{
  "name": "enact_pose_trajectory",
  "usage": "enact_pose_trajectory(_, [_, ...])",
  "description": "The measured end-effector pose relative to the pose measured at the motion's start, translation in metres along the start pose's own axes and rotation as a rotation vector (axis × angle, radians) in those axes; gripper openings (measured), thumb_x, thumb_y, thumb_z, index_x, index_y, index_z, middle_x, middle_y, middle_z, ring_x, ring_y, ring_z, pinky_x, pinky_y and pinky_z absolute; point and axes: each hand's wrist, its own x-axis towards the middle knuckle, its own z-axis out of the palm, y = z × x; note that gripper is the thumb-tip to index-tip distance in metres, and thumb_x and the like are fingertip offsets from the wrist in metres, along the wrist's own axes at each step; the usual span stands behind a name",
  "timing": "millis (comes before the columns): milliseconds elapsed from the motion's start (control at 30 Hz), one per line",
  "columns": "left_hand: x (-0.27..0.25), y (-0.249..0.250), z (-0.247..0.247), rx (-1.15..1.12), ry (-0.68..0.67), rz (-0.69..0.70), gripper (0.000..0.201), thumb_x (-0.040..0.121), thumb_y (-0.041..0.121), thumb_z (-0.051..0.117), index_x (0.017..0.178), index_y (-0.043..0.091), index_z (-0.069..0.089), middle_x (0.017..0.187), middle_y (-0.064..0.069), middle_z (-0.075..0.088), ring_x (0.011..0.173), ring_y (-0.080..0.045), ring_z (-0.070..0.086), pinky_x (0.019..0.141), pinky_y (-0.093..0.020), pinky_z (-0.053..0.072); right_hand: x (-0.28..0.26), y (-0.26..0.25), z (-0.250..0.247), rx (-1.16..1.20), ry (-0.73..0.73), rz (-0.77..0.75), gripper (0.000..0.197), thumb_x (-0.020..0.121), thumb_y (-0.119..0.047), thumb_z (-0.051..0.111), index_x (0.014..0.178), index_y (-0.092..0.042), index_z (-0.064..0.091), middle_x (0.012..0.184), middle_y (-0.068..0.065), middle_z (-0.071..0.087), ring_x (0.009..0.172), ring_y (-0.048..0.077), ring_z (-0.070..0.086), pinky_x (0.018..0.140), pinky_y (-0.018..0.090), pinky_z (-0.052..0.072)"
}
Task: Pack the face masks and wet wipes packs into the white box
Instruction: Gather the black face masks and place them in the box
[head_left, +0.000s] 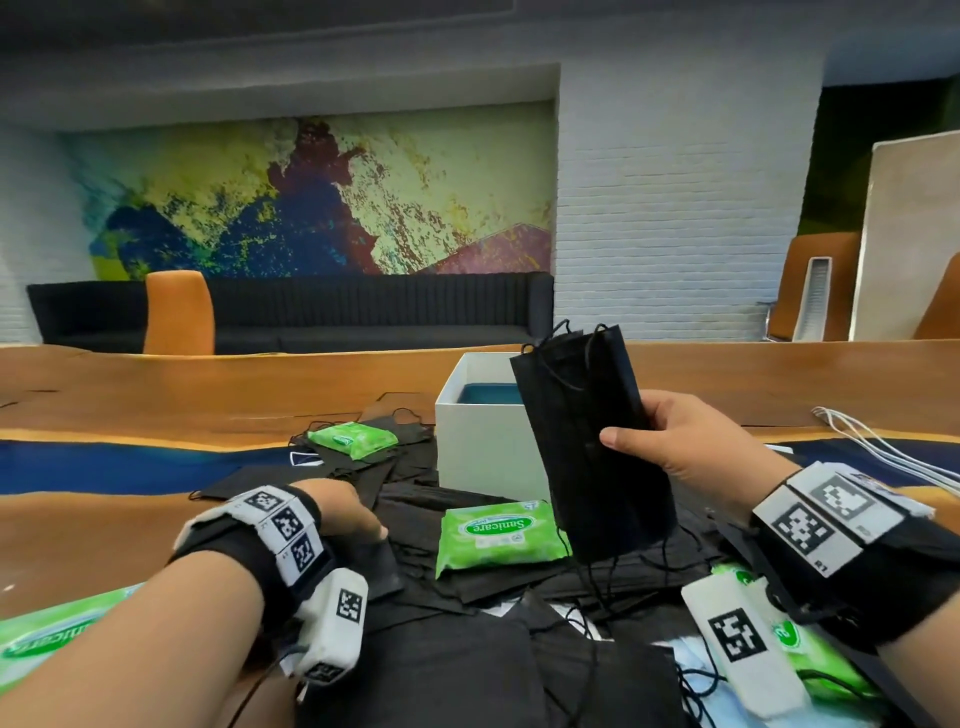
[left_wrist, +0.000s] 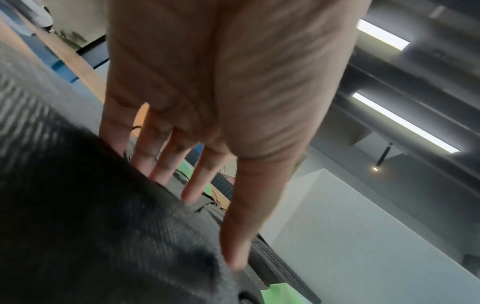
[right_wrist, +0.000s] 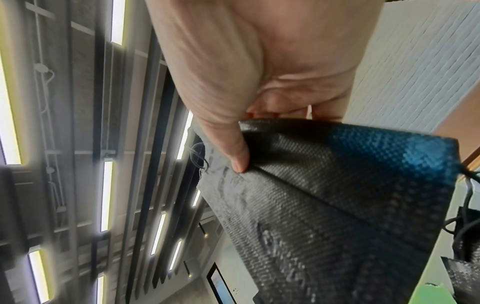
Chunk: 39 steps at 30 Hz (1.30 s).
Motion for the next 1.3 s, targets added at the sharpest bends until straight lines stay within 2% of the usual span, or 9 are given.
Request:
enact_pose_trajectory(300, [-0.016,0.004,-0.009,0.347,-0.169,0.020,0.054,0.086,0.043,0.066,0.133,0.019,0.054,0.133,0.003,0.056,0.121,-0.018,0.054,0.099,-0.028,0.041,-0.001,-0.002,0.006,-0.012,-0.029,0.009,0.017,0.087,-0.008,0.063,0.099,-0.020,0.069,0.096,0.001,0.074,0.092,0.014,0.070,0.085,0.027,0.053])
enact_pose_trajectory(367, [-0.017,0.003,-0.010,0.349,-0.143,0.043,0.049,0.085,0.043,0.066,0.126,0.017,0.060,0.126,0.001,0.062,0.107,-0.017,0.059,0.088,-0.026,0.045,-0.002,-0.004,0.006,-0.021,-0.020,0.002,0.017,0.087,-0.009,0.064,0.099,-0.019,0.069,0.096,0.001,0.074,0.093,0.015,0.070,0.088,0.030,0.053])
enact_pose_trajectory(467, [-0.014,-0.002,-0.022,0.044,-0.034,0.109,0.024,0.083,0.035,0.070,0.098,0.016,0.067,0.086,0.000,0.066,0.071,-0.013,0.055,0.059,-0.020,0.042,-0.005,-0.006,0.002,-0.012,-0.012,-0.010,0.017,0.088,-0.007,0.062,0.099,-0.018,0.069,0.099,0.004,0.074,0.095,0.016,0.069,0.088,0.028,0.054])
enact_pose_trajectory(600, [-0.023,0.010,-0.044,-0.595,0.004,0.272,0.002,0.087,0.014,0.059,0.088,0.013,0.059,0.089,-0.010,0.065,0.082,-0.027,0.063,0.077,-0.040,0.054,-0.005,-0.008,-0.002,0.101,-0.019,-0.023,0.021,0.089,-0.001,0.058,0.100,-0.015,0.068,0.105,0.009,0.071,0.095,0.016,0.068,0.088,0.028,0.053])
enact_pose_trajectory(700, [-0.041,0.040,-0.047,-0.882,0.099,0.433,0.023,0.091,0.001,0.049,0.075,0.015,0.042,0.076,-0.014,0.051,0.066,-0.021,0.049,0.058,-0.029,0.044,-0.004,-0.011,0.001,0.173,-0.035,-0.044,0.025,0.089,0.002,0.055,0.101,-0.017,0.066,0.103,0.004,0.072,0.097,0.016,0.067,0.093,0.033,0.050])
enact_pose_trajectory(767, [-0.047,0.056,-0.047,-0.892,0.147,0.533,0.028,0.092,-0.006,0.042,0.075,0.016,0.039,0.064,-0.009,0.048,0.052,-0.016,0.045,0.044,-0.021,0.037,-0.003,-0.012,0.005,0.178,-0.048,-0.060,0.026,0.090,0.003,0.054,0.104,-0.017,0.065,0.107,0.005,0.071,0.100,0.017,0.066,0.094,0.034,0.048])
enact_pose_trajectory(900, [-0.049,0.062,-0.046,-0.705,0.168,0.609,0.016,0.094,0.002,0.046,0.082,0.013,0.050,0.068,-0.002,0.054,0.049,0.000,0.049,0.047,-0.012,0.039,-0.003,-0.010,0.010,0.178,-0.072,-0.067,0.025,0.090,0.003,0.053,0.108,-0.010,0.064,0.111,0.012,0.069,0.099,0.020,0.065,0.096,0.039,0.048])
enact_pose_trajectory(1133, [-0.034,0.002,-0.024,-0.755,0.007,0.327,0.021,0.093,0.015,0.059,0.109,0.024,0.050,0.099,0.000,0.059,0.085,-0.012,0.058,0.072,-0.027,0.044,-0.003,0.001,0.023,0.055,-0.074,-0.039,0.022,0.090,0.001,0.056,0.104,-0.013,0.066,0.110,0.016,0.068,0.099,0.022,0.064,0.100,0.046,0.045])
enact_pose_trajectory(1300, [-0.040,-0.012,0.000,-0.405,-0.264,0.214,0.041,0.086,0.034,0.069,0.120,0.021,0.050,0.105,-0.002,0.057,0.079,-0.011,0.058,0.062,-0.022,0.045,0.001,0.001,0.034,-0.048,-0.101,-0.045,0.022,0.090,-0.002,0.057,0.100,-0.020,0.066,0.104,0.007,0.071,0.097,0.018,0.066,0.100,0.044,0.046])
